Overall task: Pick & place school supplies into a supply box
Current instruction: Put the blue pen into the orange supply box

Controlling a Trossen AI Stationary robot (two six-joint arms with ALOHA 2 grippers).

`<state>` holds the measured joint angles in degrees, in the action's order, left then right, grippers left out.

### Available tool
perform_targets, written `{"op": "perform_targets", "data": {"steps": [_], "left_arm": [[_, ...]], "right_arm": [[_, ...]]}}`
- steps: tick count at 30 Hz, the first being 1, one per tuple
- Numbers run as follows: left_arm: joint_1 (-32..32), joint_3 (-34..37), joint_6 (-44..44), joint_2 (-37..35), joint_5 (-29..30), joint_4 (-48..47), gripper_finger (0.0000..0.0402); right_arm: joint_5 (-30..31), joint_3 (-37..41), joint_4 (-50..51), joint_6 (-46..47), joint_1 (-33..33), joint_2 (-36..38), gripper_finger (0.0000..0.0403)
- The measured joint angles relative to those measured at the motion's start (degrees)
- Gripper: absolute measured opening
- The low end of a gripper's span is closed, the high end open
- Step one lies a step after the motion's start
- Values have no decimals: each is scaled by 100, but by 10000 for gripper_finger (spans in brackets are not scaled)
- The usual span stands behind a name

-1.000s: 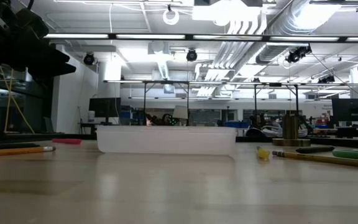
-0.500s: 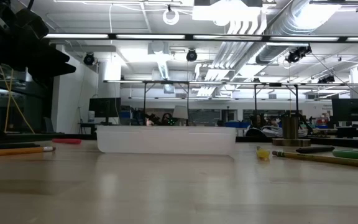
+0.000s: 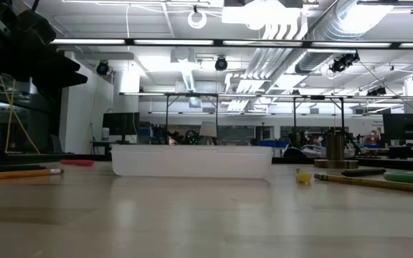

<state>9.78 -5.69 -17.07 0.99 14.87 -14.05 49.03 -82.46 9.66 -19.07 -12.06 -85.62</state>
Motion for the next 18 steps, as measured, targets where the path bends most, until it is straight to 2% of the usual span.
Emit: {"op": "perform_targets", "data": {"steps": [18], "left_arm": [[0,0,1,-2,9,12,200]], "right_arm": [[-56,2,-164,652,-456,-596,35]]}}
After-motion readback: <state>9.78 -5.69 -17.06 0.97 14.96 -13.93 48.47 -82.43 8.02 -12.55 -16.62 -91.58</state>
